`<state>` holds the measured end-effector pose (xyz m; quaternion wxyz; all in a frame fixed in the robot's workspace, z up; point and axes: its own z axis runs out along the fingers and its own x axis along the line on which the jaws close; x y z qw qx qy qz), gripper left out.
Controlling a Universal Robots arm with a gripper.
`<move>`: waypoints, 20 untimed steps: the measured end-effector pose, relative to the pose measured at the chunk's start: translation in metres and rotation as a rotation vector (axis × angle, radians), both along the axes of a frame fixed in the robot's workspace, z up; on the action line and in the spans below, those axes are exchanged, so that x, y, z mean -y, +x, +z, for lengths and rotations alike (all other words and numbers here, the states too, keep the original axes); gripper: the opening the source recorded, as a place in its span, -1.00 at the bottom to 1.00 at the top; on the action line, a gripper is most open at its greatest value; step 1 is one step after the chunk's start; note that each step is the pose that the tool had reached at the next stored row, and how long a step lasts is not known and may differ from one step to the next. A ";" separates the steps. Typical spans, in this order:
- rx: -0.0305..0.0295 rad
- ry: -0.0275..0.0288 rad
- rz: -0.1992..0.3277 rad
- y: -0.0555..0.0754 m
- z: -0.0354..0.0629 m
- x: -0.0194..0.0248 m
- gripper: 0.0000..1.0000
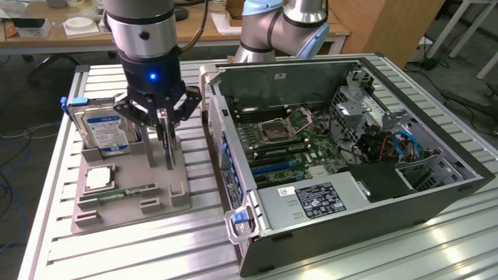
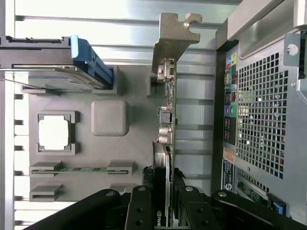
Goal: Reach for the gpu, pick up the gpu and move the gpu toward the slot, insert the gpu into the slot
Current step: 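Pick up the gpu and move the gpu toward the slot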
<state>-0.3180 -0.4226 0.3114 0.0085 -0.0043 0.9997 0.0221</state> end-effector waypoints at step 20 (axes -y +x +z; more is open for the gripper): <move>-0.0003 0.0000 0.000 0.000 0.0461 0.0000 -0.48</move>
